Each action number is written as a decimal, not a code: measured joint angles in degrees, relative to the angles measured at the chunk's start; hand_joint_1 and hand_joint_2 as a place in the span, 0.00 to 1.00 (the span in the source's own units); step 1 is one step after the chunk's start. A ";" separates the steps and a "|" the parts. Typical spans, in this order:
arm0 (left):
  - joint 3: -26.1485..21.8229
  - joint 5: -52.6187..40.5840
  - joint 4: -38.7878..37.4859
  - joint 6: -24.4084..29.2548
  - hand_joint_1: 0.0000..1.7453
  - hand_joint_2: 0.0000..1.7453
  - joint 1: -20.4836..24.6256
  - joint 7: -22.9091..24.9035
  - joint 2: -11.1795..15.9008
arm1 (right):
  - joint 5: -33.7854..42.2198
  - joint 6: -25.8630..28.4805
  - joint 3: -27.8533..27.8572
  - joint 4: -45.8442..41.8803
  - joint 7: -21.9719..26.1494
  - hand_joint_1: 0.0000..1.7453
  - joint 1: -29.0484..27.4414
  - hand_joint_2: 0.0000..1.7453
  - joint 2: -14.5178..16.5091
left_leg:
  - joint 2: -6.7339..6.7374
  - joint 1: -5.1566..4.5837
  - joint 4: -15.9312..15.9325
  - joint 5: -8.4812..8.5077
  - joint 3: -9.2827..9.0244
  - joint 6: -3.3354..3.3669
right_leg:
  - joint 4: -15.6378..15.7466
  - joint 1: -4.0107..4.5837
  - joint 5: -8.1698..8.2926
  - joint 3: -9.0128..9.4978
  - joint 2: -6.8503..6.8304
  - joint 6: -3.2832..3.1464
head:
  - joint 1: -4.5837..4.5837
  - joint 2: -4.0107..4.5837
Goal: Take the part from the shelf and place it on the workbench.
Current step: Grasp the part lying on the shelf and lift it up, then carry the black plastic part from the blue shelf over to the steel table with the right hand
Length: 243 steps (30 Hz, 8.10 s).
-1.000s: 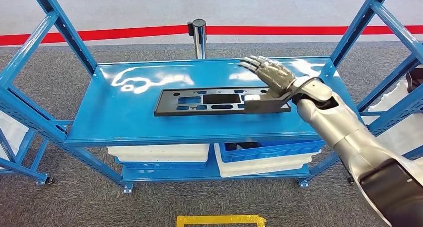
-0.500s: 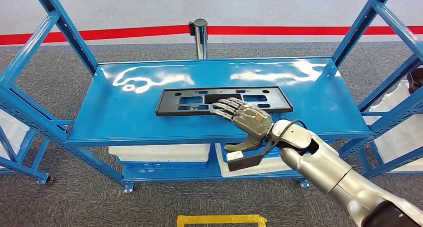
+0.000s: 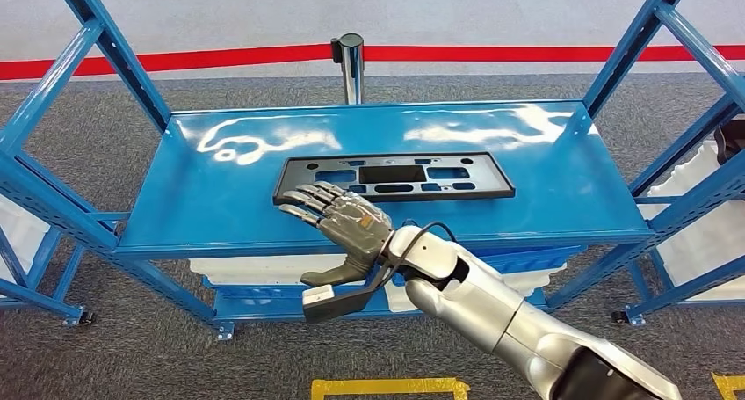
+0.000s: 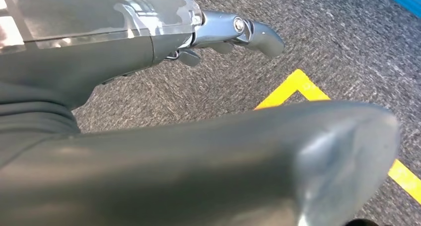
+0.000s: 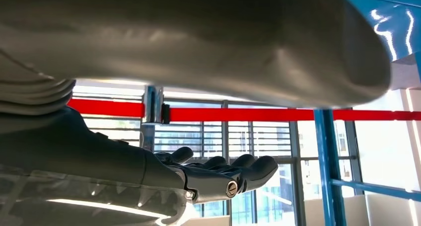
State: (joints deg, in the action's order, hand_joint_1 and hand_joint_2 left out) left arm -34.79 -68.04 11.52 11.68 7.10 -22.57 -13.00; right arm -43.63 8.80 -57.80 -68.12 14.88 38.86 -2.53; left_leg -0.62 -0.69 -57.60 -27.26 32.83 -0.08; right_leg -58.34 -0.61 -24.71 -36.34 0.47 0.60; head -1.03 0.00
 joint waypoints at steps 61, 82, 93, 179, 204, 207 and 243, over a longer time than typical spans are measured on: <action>3.90 0.12 0.00 -0.79 0.00 0.00 0.13 1.79 -0.31 | -8.21 17.06 9.61 46.53 -7.68 0.00 10.04 1.00 7.70 | 0.00 -0.08 -0.05 0.00 0.00 0.01 | 0.02 -0.02 0.01 0.00 -0.01 0.00 | 0.05 0.00; 4.20 0.56 0.00 -0.86 0.00 0.00 0.11 1.67 -0.50 | -13.43 17.77 10.10 46.53 -8.82 0.70 9.68 1.00 7.12 | 0.00 -0.08 -0.05 0.00 0.00 0.01 | 0.02 -0.02 0.01 0.00 -0.01 0.00 | 0.05 0.00; 4.19 1.25 0.00 -0.80 0.00 0.00 0.11 1.66 -0.57 | -15.27 16.82 9.80 46.52 -7.65 1.00 9.75 1.00 7.18 | 0.00 -0.08 -0.05 0.00 0.01 0.01 | 0.02 -0.02 0.01 0.00 -0.01 0.00 | 0.05 0.00; 12.37 13.27 0.02 12.49 0.00 1.00 -1.33 -10.88 0.14 | 5.09 19.87 16.96 -26.48 7.54 1.00 2.90 1.00 -18.63 | -0.04 -0.21 -0.07 -0.05 0.04 0.10 | 0.04 -0.05 0.01 0.00 -0.04 0.02 | 0.05 0.00; 13.76 10.97 0.00 7.94 0.00 1.00 -1.69 -0.42 1.85 | 6.01 19.41 19.93 -28.12 7.39 1.00 -1.74 1.00 -17.71 | -0.04 -0.33 -0.41 -0.23 0.16 0.34 | 0.09 -0.28 0.03 0.04 -0.04 0.23 | -0.07 0.00; 13.77 10.98 0.00 8.04 0.00 1.00 -1.73 -0.34 1.97 | 6.08 19.39 20.24 -28.12 7.43 1.00 -2.00 1.00 -17.71 | -0.04 -0.46 -0.70 -0.35 0.31 0.56 | 0.09 -0.30 0.08 0.04 -0.04 0.46 | -0.14 0.00; 13.76 10.97 -0.02 8.83 0.00 1.00 -2.09 -0.15 1.96 | 7.74 18.93 23.96 -27.85 9.42 1.00 -6.02 1.00 -18.49 | 0.06 0.90 -1.67 -0.55 0.36 0.53 | -3.18 -1.11 -2.85 -0.50 -0.08 1.96 | -0.88 0.00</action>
State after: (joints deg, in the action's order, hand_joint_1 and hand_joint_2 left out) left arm -21.03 -57.07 11.50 20.51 5.00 -22.72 -11.04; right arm -35.89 27.74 -33.84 -95.97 24.29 32.85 -21.02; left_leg -0.56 0.21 -59.27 -27.81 33.19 0.45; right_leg -61.52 -1.72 -27.56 -36.84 0.38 2.57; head -1.92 0.00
